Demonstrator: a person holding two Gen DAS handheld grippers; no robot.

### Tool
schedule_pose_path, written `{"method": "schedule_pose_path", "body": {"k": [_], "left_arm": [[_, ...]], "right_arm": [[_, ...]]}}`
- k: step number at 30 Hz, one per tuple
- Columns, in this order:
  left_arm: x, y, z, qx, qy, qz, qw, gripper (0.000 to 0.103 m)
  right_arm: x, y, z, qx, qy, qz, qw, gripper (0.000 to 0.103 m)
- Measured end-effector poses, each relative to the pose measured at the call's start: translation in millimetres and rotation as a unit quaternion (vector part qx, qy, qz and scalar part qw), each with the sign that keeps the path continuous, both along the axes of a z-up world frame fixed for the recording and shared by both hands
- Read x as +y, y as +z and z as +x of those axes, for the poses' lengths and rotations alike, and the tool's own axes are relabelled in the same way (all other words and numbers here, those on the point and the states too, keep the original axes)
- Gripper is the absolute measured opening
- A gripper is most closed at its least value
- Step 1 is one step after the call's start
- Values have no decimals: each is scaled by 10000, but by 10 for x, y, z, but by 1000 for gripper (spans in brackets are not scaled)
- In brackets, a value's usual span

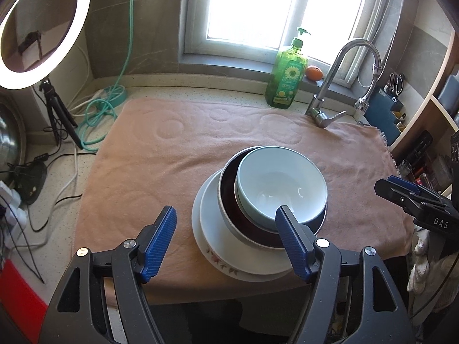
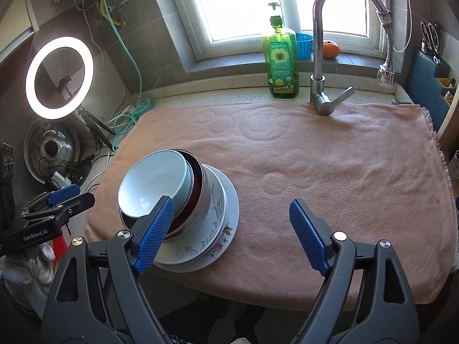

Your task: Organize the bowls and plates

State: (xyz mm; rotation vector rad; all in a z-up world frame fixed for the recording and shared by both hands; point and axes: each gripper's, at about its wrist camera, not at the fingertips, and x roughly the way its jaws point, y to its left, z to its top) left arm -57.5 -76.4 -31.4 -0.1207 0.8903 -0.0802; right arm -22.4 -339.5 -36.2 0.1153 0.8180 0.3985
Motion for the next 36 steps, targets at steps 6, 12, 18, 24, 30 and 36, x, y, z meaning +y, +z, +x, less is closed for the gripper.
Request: {"method": "schedule_pose_path", "body": {"k": [6,12,18,24,30,36], "left_arm": [[-89,21,-44,-43,11,99,9999,72],[-130,30,-71,-89,43,127,9999,72],[-138,53,-86,-147,95,189,9997,72],[-145,65,-91,-166,94,222,9996,72],[-147,61,-92,-154,76,205,9996,72],[-129,51,-96,-114,125,196,9997,72]], "right_arm": [[-61,27,-30,-53,-44,-13,10000,85],[-100,35,-29,-15,-20,68,10000,85],[-102,43,-31,-44,8,82,10000,85],[-102,46,-28,-24,-1,90,10000,85],[-105,25,-29,16,-11,104,9999,85],[-118,-7,-55,61,-70,111,9999,85]]}}
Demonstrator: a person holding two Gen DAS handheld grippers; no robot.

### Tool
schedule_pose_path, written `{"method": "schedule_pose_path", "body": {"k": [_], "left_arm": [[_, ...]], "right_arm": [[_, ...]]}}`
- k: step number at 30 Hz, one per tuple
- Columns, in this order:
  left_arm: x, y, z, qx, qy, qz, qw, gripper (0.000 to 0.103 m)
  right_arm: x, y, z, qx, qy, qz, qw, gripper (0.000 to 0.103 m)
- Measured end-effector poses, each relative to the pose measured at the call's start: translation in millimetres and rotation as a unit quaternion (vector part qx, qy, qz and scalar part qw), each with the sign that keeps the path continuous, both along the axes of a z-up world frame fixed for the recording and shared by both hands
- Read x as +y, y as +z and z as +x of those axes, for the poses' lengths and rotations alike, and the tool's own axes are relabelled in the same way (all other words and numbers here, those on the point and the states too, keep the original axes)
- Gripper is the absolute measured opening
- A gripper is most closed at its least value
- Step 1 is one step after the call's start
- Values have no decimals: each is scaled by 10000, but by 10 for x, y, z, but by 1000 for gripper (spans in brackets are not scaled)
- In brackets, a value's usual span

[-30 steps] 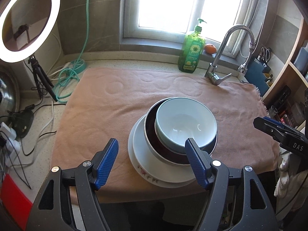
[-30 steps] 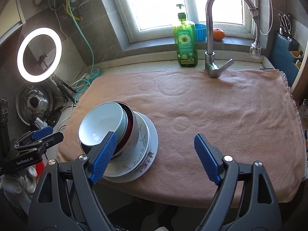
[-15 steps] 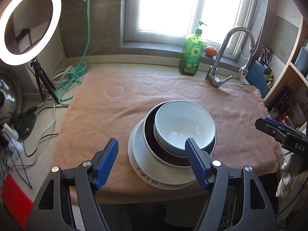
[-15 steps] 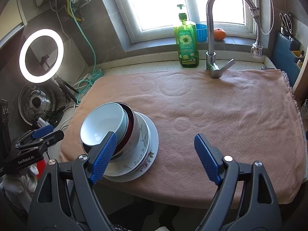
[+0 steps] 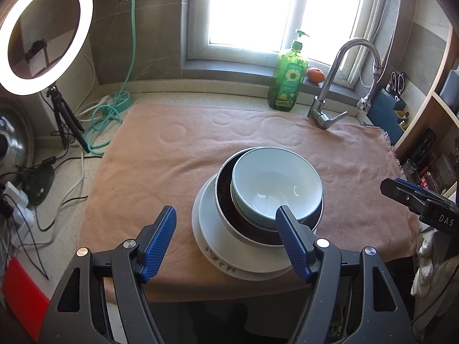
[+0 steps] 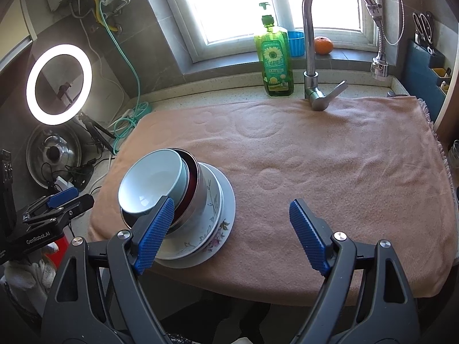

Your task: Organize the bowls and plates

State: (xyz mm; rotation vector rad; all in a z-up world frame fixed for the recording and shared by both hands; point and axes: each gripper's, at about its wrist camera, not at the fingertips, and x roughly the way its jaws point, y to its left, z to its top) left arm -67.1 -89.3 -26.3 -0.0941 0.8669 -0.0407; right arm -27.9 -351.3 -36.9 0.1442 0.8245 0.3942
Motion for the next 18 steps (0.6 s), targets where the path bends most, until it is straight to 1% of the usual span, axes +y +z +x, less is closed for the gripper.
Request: {"method": "schedule_pose_path", "body": {"k": [18], "left_arm": [[5,-26,1,127,4,-17,9999,72]], "right_arm": [[19,-15,-12,20,3,-15,10000,85]]}}
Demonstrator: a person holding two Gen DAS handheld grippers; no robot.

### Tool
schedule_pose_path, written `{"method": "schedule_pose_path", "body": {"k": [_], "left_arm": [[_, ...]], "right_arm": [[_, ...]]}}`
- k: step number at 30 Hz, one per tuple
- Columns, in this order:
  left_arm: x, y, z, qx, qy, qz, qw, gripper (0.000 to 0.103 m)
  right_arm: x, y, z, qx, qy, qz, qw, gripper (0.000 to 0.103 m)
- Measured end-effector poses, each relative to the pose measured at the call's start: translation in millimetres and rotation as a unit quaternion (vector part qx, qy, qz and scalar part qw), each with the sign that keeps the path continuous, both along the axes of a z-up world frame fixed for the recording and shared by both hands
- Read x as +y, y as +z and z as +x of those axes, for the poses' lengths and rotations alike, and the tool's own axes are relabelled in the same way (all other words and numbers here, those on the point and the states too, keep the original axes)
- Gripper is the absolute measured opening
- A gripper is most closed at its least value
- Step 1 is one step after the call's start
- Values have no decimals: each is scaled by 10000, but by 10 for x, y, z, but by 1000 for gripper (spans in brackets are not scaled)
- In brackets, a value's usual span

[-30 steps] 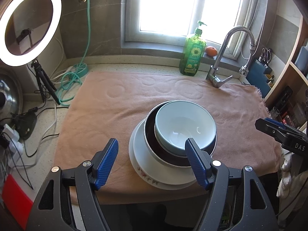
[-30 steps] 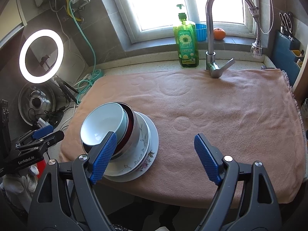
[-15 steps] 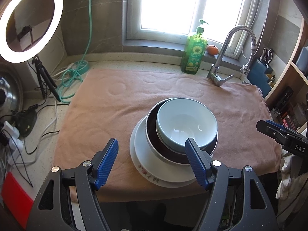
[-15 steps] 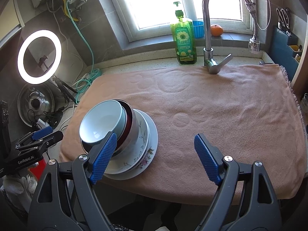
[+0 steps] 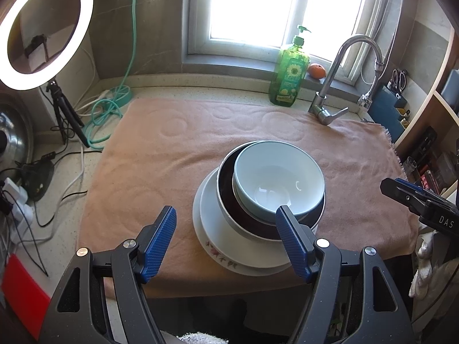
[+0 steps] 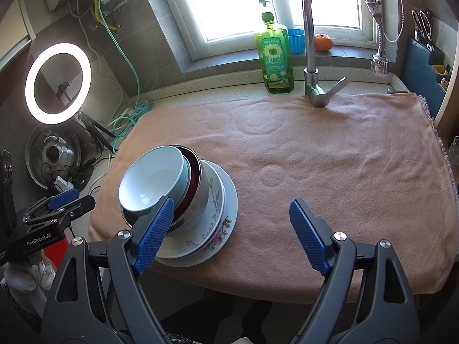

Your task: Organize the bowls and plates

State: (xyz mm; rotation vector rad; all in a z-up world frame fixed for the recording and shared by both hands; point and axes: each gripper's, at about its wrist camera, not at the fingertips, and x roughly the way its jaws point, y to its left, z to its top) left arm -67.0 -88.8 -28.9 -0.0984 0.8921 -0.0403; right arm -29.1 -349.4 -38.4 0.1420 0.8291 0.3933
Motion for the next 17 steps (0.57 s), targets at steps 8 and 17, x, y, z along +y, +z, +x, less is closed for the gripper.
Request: {"method": "schedule_pose_path", "body": {"k": [8,17], "left_arm": [[21,-7,17,20,31,41,10000,72],[39,-3,11,-84,36,94,9999,72]], "right_arm": [[23,-16,-9,9,0,-9,10000,85],[51,-75,-3,63,-28,-38,10000,85]]}}
